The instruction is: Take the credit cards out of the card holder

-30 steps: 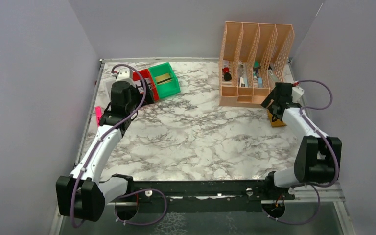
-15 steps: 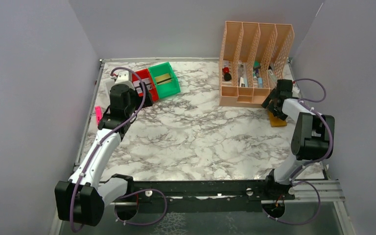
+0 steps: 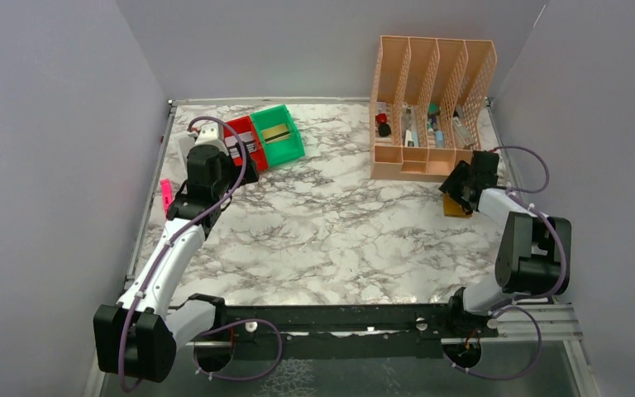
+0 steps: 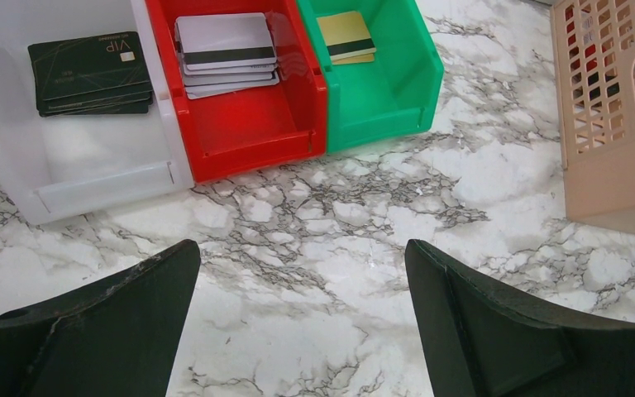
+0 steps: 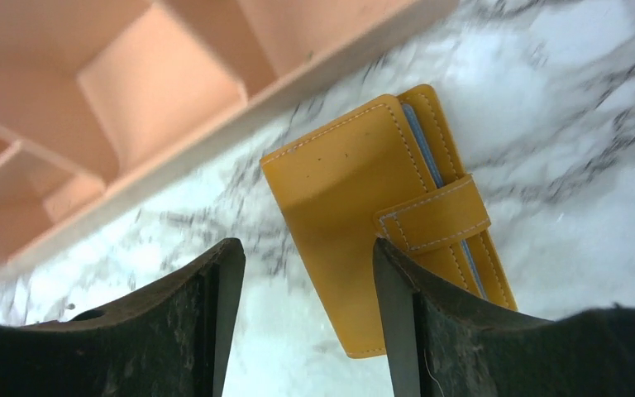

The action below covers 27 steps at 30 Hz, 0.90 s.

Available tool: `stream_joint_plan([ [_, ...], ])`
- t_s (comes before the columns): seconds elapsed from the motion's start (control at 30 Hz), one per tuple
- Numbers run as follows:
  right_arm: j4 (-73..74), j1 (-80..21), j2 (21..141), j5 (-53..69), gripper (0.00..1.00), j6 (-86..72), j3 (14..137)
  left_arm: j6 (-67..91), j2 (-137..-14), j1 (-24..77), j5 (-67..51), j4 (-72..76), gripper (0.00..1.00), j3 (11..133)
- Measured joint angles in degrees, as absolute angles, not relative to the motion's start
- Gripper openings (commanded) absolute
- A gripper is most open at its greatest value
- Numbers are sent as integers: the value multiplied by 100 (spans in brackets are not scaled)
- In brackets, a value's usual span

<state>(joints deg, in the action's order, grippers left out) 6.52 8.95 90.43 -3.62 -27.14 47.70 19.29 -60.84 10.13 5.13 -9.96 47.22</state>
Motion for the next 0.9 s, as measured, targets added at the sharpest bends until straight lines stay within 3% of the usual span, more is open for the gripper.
stream_joint_plan([
  [0.33, 1229, 336, 7561, 764, 66, -2689, 3712, 1970, -6084, 1013, 508, -996, 98, 4722],
  [0.53, 1990, 185, 6674, 318, 73, -2696, 3841, 1977, -6084, 1013, 493, -996, 98, 4722],
  [0.7, 2110, 187, 6934, -600, 70, -2921, 4158, 1994, -6084, 1013, 445, -996, 98, 4720],
  [0.9, 2093, 187, 7535, -489, 65, -3107, 3750, 2012, -6084, 1013, 405, -996, 98, 4709],
])
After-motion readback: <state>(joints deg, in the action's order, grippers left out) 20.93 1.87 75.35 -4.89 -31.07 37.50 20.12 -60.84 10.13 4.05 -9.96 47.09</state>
